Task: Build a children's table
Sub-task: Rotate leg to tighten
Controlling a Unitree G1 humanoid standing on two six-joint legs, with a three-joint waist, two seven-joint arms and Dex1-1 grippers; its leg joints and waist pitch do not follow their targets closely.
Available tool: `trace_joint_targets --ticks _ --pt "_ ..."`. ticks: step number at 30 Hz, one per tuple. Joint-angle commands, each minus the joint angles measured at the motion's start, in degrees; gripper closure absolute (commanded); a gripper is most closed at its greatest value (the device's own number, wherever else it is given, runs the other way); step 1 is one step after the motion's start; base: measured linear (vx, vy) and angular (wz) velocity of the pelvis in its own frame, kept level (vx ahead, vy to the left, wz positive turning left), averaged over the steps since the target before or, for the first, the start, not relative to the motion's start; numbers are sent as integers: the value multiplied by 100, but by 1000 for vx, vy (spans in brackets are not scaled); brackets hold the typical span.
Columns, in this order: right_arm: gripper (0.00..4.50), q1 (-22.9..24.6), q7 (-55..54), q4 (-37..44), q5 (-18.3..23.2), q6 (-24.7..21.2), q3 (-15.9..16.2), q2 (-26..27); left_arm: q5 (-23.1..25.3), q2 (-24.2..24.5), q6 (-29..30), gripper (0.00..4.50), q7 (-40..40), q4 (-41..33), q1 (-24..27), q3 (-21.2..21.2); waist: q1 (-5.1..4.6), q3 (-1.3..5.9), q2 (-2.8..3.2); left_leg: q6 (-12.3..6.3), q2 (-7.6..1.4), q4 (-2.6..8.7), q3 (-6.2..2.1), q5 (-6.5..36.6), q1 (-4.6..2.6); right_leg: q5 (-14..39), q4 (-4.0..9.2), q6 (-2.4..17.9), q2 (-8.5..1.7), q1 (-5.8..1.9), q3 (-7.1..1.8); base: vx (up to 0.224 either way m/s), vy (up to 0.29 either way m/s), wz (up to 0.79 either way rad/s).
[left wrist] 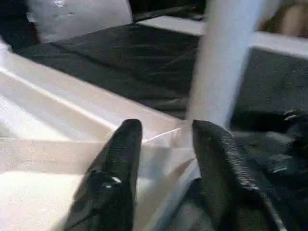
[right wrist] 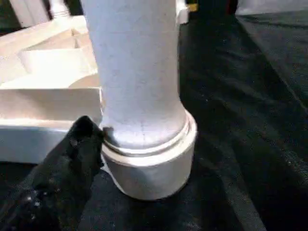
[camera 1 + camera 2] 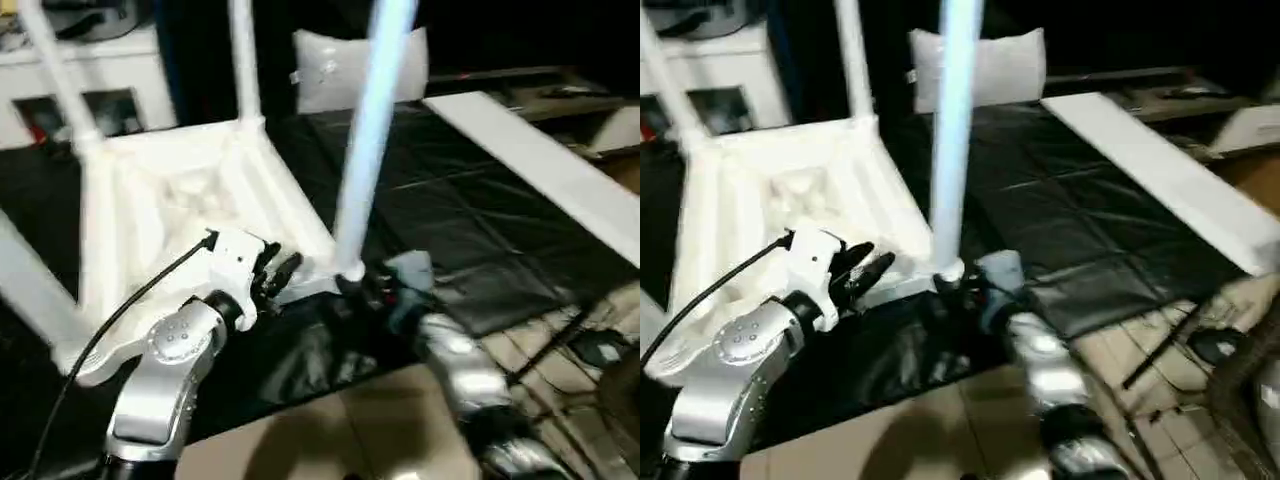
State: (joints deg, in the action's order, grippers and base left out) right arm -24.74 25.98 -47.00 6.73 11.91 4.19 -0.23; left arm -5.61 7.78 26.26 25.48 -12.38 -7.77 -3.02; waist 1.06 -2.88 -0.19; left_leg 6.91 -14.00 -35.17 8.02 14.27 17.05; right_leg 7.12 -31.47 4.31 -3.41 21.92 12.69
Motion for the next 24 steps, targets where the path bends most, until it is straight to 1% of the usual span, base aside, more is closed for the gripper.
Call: trace_joint_targets --ticks 1,2,3,4,5,6,7,8,9,10,11,12,13,14,15,16,17,18,19,20,21,22,23,24 --pt "0 -29 -328 -1043 -385 164 219 219 -22 -38 119 222 -79 -152 6 23 133 147 -17 -357 -774 943 -184 3236 227 2479 -548 -256 -616 -364 -985 -33 -71 4" --pt "0 -65 -382 -1260 -456 250 279 346 100 -29 75 222 -189 -98 -24 7 213 134 -282 -209 171 27 244 2543 -190 4817 566 -933 -420 336 -802 -24 -130 34" --pt "0 -94 -415 -1390 -507 319 314 432 149 -32 38 220 -258 -66 -40 9 187 -23 -194 -292 598 -619 428 2048 -699 6419 1133 -1176 -392 1021 -595 10 -150 10" --pt "0 -149 -512 -1643 -619 464 399 646 238 -46 -50 213 -398 2 -72 20 27 160 -194 -585 589 -481 311 1563 -58 6572 860 -1609 -590 206 -557 14 -103 4" --pt "0 -177 -597 -1752 -657 541 415 761 244 -40 -94 200 -430 15 -85 19 -46 226 -72 -639 335 -300 213 1595 5 5598 1068 -2079 -334 42 51 14 -12 -39" --pt "0 -213 -711 -1888 -699 640 426 901 236 -29 -143 185 -453 24 -98 15 58 276 205 -719 -629 427 -315 2136 633 2878 -558 -1285 -547 -819 -217 -6 30 -38" --pt "0 -288 -654 -2033 -479 916 203 1119 101 -105 -142 185 -514 -73 -193 126 200 226 178 -586 -878 785 -338 2635 358 980 -886 -263 -620 -384 -780 -6 30 -38" --pt "0 -300 -626 -2046 -432 950 158 1147 71 -125 -130 185 -526 -91 -211 152 226 154 79 -588 -698 824 -165 3128 200 1113 -1080 -148 -492 -198 -941 13 -19 -26" --pt "0 -311 -601 -2103 -440 1093 163 1258 -54 -182 -63 185 -544 -185 -290 248 144 134 -52 -417 -458 598 -95 3591 240 2397 -1000 -331 -556 -344 -1039 0 0 0" --pt "0 -312 -736 -2169 -581 1203 283 1388 -168 -221 16 185 -558 -269 -374 346 239 71 -125 -109 -113 267 -32 3471 58 4807 -165 -944 -500 -115 -813 1 -97 13" --pt "0 -315 -850 -2227 -698 1285 380 1476 -239 -242 65 185 -566 -323 -428 406 -15 102 -126 -293 589 -945 331 1933 -504 7446 849 -1587 -534 757 -474 -46 -69 6" --pt "0 -336 -955 -2305 -799 1349 433 1531 -278 -242 99 185 -574 -355 -461 443 -1 81 -103 -421 413 -643 273 2185 -302 6881 818 -1684 -653 314 -431 0 0 0" --pt "0 -372 -1119 -2378 -907 1356 479 1549 -246 -194 107 185 -568 -336 -486 441 -56 192 37 -468 45 -321 50 2356 -189 5143 617 -1767 -542 -65 43 0 0 0" --pt "0 -413 -1293 -2442 -980 1334 483 1558 -184 -126 94 185 -551 -303 -496 411 61 305 237 -508 -418 83 -211 2490 244 3309 -475 -1219 -667 -655 -349 14 63 -18" --pt "0 -471 -1546 -2510 -1064 1339 475 1573 -105 -24 100 185 -511 -267 -496 365 121 211 89 -498 -649 570 -213 2749 6 549 -855 -51 -723 -262 -923 0 0 0" --pt "0 -497 -1619 -2551 -1074 1393 464 1581 -102 9 111 185 -505 -259 -493 347 105 201 -74 -360 -350 425 -123 2836 -4 1690 -531 -209 -713 -325 -948 0 0 0" --pt "0 -534 -1770 -2586 -1026 1480 392 1604 -97 57 108 185 -499 -262 -463 337 161 36 -180 -174 510 -499 291 2056 -532 5769 662 -1375 -402 533 -520 0 0 0" --pt "0 -540 -1804 -2597 -1013 1496 375 1610 -95 67 100 185 -500 -264 -452 335 99 138 -113 -293 639 -571 290 1787 -662 6353 660 -1349 -516 576 -589 0 0 0" --pt "0 -568 -1840 -2606 -983 1578 348 1645 -51 109 245 185 -558 -245 -443 373 -5 147 -20 -466 442 -290 73 1657 -87 5911 575 -1575 -693 -52 -336 0 0 0" --pt "0 -577 -1848 -2612 -975 1607 342 1656 -37 122 295 185 -578 -239 -442 386 22 206 93 -438 341 -146 15 1638 -79 5356 573 -1550 -650 -105 -264 48 92 -28" --pt "0 20 -846 -340 -169 811 -80 572 2 163 304 185 -593 -207 -427 398 -88 282 225 -367 57 126 -178 1726 82 3792 326 -1079 -642 -368 -264 -19 106 5" --pt "0 456 11 1850 796 -287 -630 -684 15 207 353 185 -606 -169 -413 429 -39 271 265 -494 -59 325 -267 1575 62 2329 265 -718 -563 -469 -435 -19 106 5" --pt "0 748 592 3350 1467 -1066 -1012 -1564 17 233 372 185 -608 -145 -404 448 106 361 94 -574 -66 297 -251 839 3 1222 128 -356 -534 -396 -580 -21 102 32" --pt "0 771 724 3727 1662 -1347 -1158 -1884 16 268 388 185 -603 -127 -412 461 193 366 54 -549 -94 319 -215 817 -71 1310 97 -299 -518 -329 -615 -8 59 23"
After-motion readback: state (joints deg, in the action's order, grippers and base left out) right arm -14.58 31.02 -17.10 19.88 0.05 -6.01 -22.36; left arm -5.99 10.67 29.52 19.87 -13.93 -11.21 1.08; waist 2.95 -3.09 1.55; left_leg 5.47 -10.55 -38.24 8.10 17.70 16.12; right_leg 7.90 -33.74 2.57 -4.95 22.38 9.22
